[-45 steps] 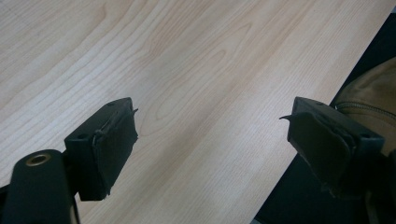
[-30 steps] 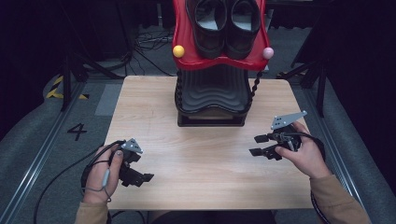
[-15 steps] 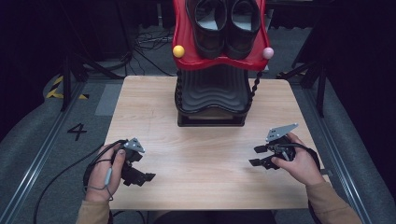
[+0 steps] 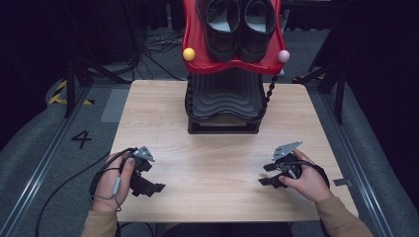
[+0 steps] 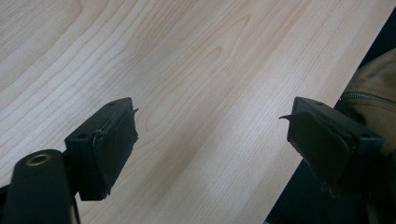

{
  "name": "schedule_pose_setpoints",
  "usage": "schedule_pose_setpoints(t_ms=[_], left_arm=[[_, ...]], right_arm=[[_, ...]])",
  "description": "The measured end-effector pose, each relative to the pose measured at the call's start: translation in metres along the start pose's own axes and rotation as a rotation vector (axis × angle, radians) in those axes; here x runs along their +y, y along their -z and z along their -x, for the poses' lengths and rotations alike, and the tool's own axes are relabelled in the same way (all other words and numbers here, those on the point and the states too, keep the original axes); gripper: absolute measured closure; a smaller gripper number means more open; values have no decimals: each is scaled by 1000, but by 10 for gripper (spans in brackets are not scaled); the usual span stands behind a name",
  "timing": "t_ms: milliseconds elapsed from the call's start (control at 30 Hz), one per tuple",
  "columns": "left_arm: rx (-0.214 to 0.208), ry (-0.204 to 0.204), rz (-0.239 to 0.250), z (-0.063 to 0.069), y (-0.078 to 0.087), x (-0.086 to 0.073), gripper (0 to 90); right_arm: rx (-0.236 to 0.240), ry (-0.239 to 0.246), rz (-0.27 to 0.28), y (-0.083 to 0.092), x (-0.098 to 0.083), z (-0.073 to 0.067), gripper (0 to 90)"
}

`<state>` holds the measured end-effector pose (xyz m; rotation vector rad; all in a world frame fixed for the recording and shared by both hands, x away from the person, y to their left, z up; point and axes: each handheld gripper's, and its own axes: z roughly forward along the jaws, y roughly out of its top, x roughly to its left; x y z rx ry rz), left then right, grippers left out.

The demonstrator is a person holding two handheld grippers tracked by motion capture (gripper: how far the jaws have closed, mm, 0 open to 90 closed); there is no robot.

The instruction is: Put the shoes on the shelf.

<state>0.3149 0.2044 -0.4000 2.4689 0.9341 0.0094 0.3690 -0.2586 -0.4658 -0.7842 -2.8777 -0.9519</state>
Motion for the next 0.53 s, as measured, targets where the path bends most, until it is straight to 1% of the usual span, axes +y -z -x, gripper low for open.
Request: schedule_pose_setpoints(t_ms=[100,167,300,400,433,533], left_arm=[[2,8,-6,-1,0,-1,163],[-2,10,-13,-2,-1,-1,163],[-2,9,-19,-2,-2,-1,163],[-12,21,-34,-3,-5,-2,163],[-9,22,-40,-3,-5,-2,163],[2,25,-36,-4,-6,-2,163]], right_arm=[[-4,7,-4,-3,-2,-2,390],[-26,22,-27,-6,-3,-3,389],[-27,15,-27,-8,-3,-4,383],[-26,16,-15,-10,-2,-5,374],[-22,14,-10,-10,-2,-5,374],[-27,7,6,-8,-3,-4,367]])
